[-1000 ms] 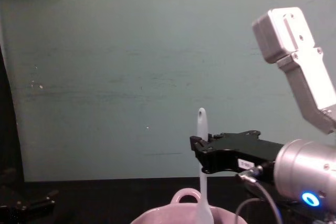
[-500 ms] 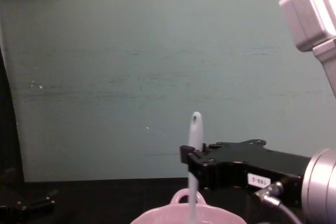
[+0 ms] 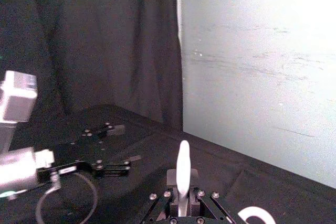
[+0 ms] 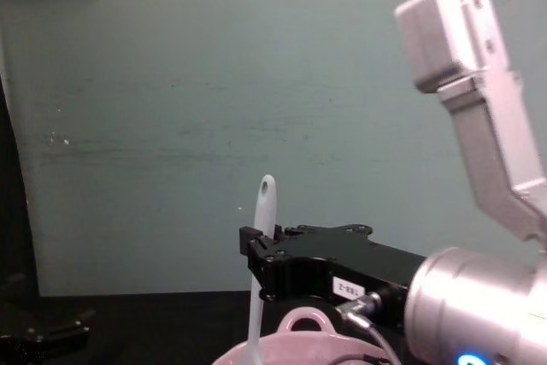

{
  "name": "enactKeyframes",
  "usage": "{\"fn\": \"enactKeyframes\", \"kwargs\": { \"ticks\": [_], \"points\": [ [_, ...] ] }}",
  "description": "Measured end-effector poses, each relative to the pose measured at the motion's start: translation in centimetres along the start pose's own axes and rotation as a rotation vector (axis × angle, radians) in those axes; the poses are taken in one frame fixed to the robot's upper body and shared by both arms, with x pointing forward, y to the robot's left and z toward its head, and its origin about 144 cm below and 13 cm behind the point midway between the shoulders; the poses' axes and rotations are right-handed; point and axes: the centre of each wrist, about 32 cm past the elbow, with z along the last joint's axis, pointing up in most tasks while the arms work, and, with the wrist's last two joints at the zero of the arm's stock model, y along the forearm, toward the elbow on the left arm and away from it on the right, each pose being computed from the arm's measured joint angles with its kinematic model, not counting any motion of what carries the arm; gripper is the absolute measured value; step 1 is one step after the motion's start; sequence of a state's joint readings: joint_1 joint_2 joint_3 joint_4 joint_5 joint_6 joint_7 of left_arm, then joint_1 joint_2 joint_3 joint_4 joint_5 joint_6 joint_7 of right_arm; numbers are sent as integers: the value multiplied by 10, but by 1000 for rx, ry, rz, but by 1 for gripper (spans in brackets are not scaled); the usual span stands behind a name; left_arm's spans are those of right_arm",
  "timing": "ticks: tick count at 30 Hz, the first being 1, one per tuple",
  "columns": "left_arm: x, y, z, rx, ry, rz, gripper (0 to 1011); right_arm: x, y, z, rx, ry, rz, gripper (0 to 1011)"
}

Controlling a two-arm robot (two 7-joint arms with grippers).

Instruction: Use the one hand to pick up the spoon and stir the clear water in the bowl.

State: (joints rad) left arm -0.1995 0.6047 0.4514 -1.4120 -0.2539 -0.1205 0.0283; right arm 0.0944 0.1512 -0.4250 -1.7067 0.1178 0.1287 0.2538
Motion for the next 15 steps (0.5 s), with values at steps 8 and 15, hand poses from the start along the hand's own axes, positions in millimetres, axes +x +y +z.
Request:
{"fn": "enactKeyframes", "kwargs": {
  "ticks": [8,15],
  "points": [
    [0,0,0,0,0,0,1011,13,23,-12,21,-9,-73,112],
    [0,0,0,0,0,0,1011,25,22,-15,46,-33,-140,112]
  ]
}}
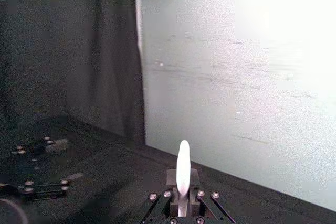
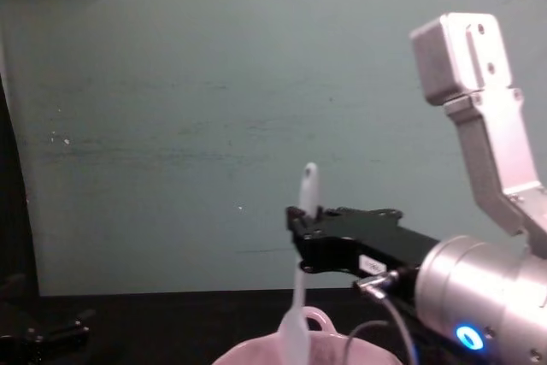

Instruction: Use the one hand to pick up the spoon and stir the clear water in the bowl.

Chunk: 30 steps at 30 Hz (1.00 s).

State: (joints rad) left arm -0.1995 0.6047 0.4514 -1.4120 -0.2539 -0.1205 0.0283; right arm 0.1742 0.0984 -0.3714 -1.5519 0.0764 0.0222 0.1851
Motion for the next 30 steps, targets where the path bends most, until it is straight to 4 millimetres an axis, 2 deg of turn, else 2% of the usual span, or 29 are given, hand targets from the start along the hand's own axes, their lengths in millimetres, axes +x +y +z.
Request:
{"fn": "enactKeyframes", "kwargs": {
  "ticks": [7,16,23,30],
  "points": [
    [0,0,0,0,0,0,1011,12,-14,4,-16,-43,-27,112],
    [0,0,0,0,0,0,1011,18,-46,15,-79,-39,34,112],
    [0,0,0,0,0,0,1011,0,-65,21,-86,64,167,112],
    [0,0,0,0,0,0,1011,-18,-58,16,-58,116,217,112]
  ]
}}
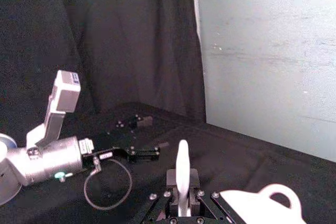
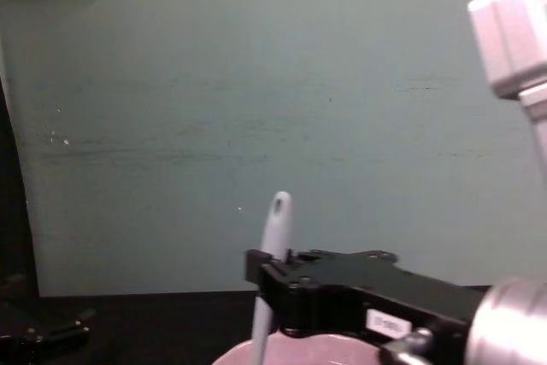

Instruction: Use the one hand to pick up the spoon and stir the clear water in the bowl.

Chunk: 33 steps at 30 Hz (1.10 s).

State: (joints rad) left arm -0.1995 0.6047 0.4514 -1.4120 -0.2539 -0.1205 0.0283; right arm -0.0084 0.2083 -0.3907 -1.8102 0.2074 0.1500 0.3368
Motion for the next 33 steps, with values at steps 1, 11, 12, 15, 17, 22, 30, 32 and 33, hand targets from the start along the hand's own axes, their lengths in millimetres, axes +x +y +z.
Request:
{"fn": "enactKeyframes", "kwargs": {
  "ticks": [1,11,12,15,17,22,30,32,33],
  "points": [
    [0,0,0,0,0,0,1011,-1,2,-1,3,3,2,112],
    [0,0,0,0,0,0,1011,9,41,-12,30,-13,-45,112],
    [0,0,0,0,0,0,1011,10,43,-12,32,-18,-50,112],
    [0,0,0,0,0,0,1011,15,49,-13,30,-33,-69,112],
    [0,0,0,0,0,0,1011,23,55,-12,30,-54,-101,112],
    [0,0,0,0,0,0,1011,33,54,-9,27,-96,-155,112],
    [0,0,0,0,0,0,1011,47,37,-3,-20,-137,-228,112],
    [0,0,0,0,0,0,1011,47,30,-1,-30,-137,-226,112],
    [0,0,0,0,0,0,1011,47,27,0,-34,-134,-222,112]
  ]
}}
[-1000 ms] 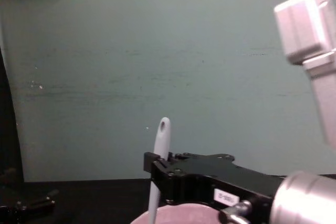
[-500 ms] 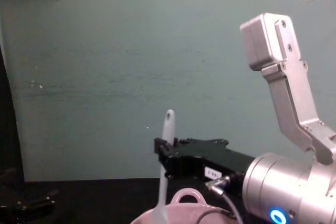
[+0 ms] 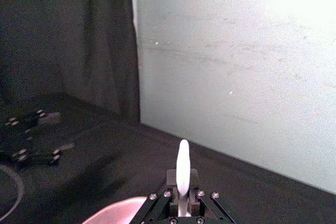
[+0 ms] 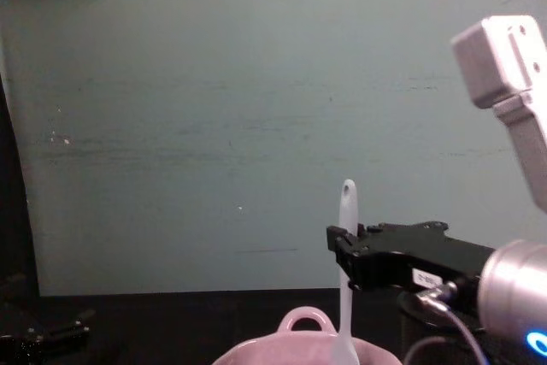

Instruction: Use the one hand to pick up the spoon and stir the clear water in the bowl.

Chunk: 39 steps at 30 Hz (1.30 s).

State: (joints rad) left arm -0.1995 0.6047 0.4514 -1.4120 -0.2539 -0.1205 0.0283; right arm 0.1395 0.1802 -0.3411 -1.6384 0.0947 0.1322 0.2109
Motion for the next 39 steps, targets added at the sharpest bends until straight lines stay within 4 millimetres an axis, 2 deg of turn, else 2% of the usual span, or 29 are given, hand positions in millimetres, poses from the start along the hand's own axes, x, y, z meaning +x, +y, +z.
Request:
{"fn": "enactKeyframes", "kwargs": {
  "ticks": [9,13,18,21,28,36,39],
  "points": [
    [0,0,0,0,0,0,1011,-8,-35,8,-17,50,112,112],
    [0,0,0,0,0,0,1011,-20,-44,10,-12,74,165,112],
    [0,0,0,0,0,0,1011,-34,-46,10,-7,91,213,112],
    [0,0,0,0,0,0,1011,-44,-38,9,1,94,228,112],
    [0,0,0,0,0,0,1011,-50,-15,5,24,74,197,112],
    [0,0,0,0,0,0,1011,-45,14,-1,60,24,99,112],
    [0,0,0,0,0,0,1011,-41,19,-2,61,13,70,112]
  ]
}}
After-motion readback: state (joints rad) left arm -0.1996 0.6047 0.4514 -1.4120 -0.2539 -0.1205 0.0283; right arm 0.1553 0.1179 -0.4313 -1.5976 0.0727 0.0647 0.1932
